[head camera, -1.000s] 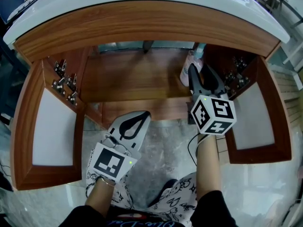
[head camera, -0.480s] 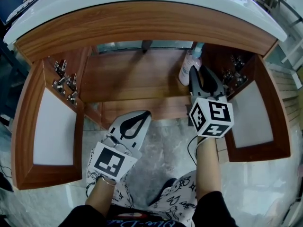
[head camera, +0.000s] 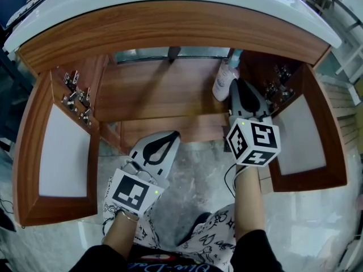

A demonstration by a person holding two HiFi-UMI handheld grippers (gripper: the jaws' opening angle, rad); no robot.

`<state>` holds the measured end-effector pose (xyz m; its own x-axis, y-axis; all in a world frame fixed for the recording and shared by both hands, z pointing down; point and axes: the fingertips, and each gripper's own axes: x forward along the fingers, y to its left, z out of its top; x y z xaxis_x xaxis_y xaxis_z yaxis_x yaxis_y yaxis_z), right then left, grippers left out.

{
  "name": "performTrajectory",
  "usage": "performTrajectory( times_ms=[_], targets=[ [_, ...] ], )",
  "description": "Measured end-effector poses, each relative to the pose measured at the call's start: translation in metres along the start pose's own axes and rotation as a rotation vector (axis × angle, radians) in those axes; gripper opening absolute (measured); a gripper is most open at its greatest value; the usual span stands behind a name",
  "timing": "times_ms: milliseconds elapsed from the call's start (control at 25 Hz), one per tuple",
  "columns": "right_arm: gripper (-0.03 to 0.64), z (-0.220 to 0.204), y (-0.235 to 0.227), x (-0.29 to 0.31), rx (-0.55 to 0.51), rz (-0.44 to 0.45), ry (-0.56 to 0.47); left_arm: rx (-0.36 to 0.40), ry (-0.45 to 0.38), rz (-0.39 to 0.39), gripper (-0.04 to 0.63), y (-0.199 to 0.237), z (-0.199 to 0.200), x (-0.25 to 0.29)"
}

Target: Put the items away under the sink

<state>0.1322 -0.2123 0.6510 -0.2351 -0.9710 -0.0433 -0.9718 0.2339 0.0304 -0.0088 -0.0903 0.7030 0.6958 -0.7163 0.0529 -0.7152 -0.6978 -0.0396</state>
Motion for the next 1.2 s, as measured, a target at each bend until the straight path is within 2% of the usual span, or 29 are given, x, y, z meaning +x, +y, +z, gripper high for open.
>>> performTrajectory(
  times_ms=[360, 680, 1200],
  targets=[
    [0.009, 0.000, 0.003, -0.009, 0.038, 0.029, 0.002, -0.004, 0.002, -0.010, 0.008, -0.005, -0.003, 0.001],
    [0.008, 0.006, 0.008, -0.014, 0.082, 0.081, -0.025, -0.013, 0.008, 0.002, 0.008, -0.003, -0.007, -0.002],
    [0.008, 0.004, 0.028, -0.024, 0.043, 0.141, 0.000, -0.027, 0.009, -0.011, 0.008, -0.003, -0.012, -0.004]
  ],
)
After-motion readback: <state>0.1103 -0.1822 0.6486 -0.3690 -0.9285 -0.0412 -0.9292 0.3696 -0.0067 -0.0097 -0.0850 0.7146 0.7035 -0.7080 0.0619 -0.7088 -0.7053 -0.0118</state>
